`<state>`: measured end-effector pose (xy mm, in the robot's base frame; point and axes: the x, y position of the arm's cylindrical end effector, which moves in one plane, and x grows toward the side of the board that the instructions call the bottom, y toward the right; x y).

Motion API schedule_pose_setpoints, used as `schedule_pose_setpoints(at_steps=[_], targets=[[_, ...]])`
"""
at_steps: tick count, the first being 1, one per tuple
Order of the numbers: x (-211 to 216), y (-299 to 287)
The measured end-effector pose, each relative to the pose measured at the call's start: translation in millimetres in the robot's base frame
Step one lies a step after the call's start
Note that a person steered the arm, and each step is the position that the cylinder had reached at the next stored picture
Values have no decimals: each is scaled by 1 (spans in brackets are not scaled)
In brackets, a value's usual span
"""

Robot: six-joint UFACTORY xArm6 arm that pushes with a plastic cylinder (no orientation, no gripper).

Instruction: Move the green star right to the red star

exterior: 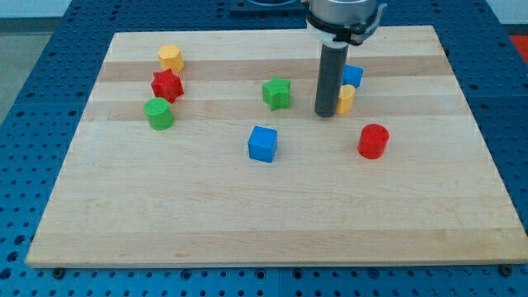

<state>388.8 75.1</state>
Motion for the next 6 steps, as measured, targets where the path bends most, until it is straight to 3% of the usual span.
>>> schedule_pose_setpoints(at_steps=[3,6], targets=[[-33,-84],[11,-114]])
